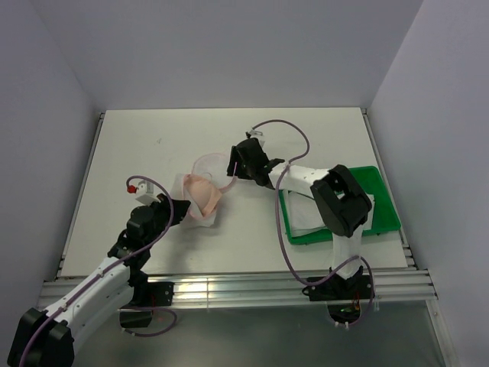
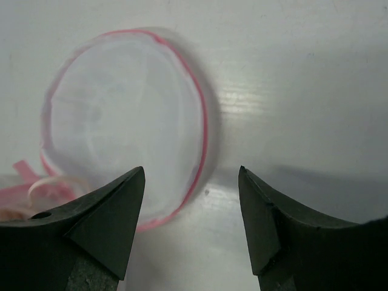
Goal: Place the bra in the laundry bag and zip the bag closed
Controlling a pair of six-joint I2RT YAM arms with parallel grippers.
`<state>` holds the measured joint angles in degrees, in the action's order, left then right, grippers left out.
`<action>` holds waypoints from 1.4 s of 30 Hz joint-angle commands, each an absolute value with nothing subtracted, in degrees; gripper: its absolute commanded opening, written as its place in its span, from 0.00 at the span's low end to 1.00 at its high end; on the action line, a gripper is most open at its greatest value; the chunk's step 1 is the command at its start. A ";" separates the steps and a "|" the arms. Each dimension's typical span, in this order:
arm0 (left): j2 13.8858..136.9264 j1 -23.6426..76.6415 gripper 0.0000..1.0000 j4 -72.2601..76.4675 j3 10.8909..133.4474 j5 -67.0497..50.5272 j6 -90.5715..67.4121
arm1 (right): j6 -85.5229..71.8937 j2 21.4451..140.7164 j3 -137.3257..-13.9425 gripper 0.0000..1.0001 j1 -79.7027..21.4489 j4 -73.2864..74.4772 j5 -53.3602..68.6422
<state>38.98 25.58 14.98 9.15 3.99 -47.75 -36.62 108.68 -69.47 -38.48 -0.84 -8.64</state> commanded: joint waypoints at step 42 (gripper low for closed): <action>43.25 23.91 0.00 3.88 30.32 9.47 -44.57 | -21.53 76.21 -67.71 0.00 -49.57 3.92 -20.15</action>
<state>45.58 24.34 4.38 26.09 7.70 -46.83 -22.00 76.42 -69.28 -50.35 6.07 -24.21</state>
